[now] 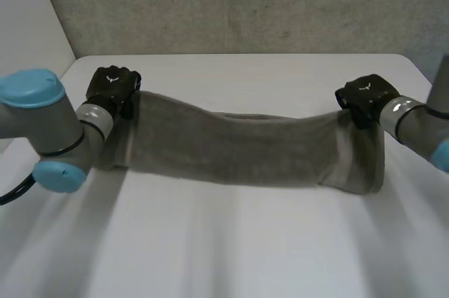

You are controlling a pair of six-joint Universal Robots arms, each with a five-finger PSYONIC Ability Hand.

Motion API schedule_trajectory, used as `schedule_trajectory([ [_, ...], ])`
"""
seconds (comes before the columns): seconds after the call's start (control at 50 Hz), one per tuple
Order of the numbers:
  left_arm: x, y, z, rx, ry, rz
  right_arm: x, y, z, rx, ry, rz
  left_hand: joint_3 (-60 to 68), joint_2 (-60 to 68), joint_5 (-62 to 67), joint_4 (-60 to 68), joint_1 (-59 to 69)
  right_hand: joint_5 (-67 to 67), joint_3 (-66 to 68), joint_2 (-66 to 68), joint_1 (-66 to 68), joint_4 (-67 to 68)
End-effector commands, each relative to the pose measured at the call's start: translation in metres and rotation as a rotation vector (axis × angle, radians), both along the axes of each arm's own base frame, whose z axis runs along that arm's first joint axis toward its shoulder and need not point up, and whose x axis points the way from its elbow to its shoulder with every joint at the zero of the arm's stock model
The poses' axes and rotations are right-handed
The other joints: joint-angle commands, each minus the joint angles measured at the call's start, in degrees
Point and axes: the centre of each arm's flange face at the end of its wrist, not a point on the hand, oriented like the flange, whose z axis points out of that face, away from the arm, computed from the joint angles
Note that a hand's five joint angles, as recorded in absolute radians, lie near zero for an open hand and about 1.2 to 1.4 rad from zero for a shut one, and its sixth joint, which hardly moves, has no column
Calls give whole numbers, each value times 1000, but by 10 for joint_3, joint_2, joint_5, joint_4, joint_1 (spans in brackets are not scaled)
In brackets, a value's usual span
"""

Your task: Fold the towel.

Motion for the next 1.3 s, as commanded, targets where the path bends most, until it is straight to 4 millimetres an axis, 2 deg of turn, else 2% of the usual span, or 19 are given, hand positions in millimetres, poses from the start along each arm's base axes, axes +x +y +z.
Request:
schedule_trajectory([
  [0.02, -9, -18, -14, -21, 3, 1, 17, -19, -11, -159, -27, -11, -169, -155, -233, -152, -120, -43, -43, -27, -44, -41],
  [0.04, -9, -18, -14, -21, 3, 1, 18, -19, -11, -159, -27, -10, -170, -156, -234, -153, -121, -44, -44, -28, -45, -42],
  [0.06, -12, -17, -17, -19, 0, -6, 20, -19, -14, -163, -27, -6, -413, -399, -477, -396, -364, -360, -361, -344, -362, -359],
  [0.08, -13, -17, -21, -14, -13, -7, 22, -18, -16, -161, -23, -2, -611, -596, -675, -593, -561, -527, -527, -511, -528, -525],
  [0.1, -13, -17, -21, -14, -14, -7, 22, -18, -16, -161, -23, -2, -613, -598, -677, -595, -563, -529, -529, -512, -530, -527],
  [0.12, -14, -17, -22, -20, -32, -10, 22, -19, -17, -160, -23, -11, -623, -608, -687, -605, -573, -670, -670, -654, -671, -668],
  [0.16, -14, -17, -24, -27, -58, -10, 21, -20, -17, -163, -23, -20, -656, -642, -720, -639, -607, -674, -674, -658, -675, -672],
  [0.2, -13, -17, -25, -38, -99, 9, 19, -20, -15, -168, -23, -44, -782, -768, -846, -765, -733, -674, -674, -658, -675, -672],
  [0.4, -1, -13, -20, -30, -119, 124, 12, -6, 4, -156, -66, -72, -777, -763, -842, -760, -728, -674, -674, -658, -675, -672],
  [0.44, 2, -4, -12, -22, -114, 126, 7, 10, 24, -164, -74, -78, -776, -761, -840, -759, -726, -674, -674, -658, -675, -672],
  [0.62, 9, 27, 1, 7, -113, 115, -7, 70, 27, -19, -48, -82, -774, -760, -838, -757, -725, -674, -674, -658, -675, -672],
  [0.66, 13, 39, 2, 26, -108, 113, -13, 90, 17, 51, -51, -91, -774, -760, -838, -757, -725, -636, -636, -620, -637, -634],
  [0.8, 10, 64, 13, 46, -38, 68, -28, 103, -11, 149, -97, -139, -774, -760, -838, -757, -725, -638, -638, -622, -639, -636],
  [0.98, 8, 82, 13, 97, 56, -10, -40, 91, -41, 154, -109, -180, -769, -755, -833, -752, -720, -587, -588, -571, -588, -586],
  [1.04, 8, 82, 13, 98, 58, -10, -40, 86, -54, 176, -101, -181, -769, -755, -833, -752, -720, -507, -507, -490, -508, -505],
  [1.08, 8, 81, 13, 96, 60, -10, -42, 78, -62, 191, -95, -190, -769, -755, -833, -752, -720, -324, -325, -308, -326, -323],
  [1.1, 8, 81, 13, 96, 60, -10, -42, 78, -62, 191, -95, -190, -769, -755, -833, -752, -720, -323, -323, -307, -324, -321],
  [1.14, 8, 81, 13, 90, 62, -9, -47, 68, -70, 200, -87, -217, -769, -755, -833, -752, -720, 24, 24, 41, 23, 26],
  [1.3, 10, 78, 14, 87, 63, -1, -68, 53, -60, 169, -78, -264, -769, -755, -833, -752, -720, 26, 26, 42, 25, 28],
])
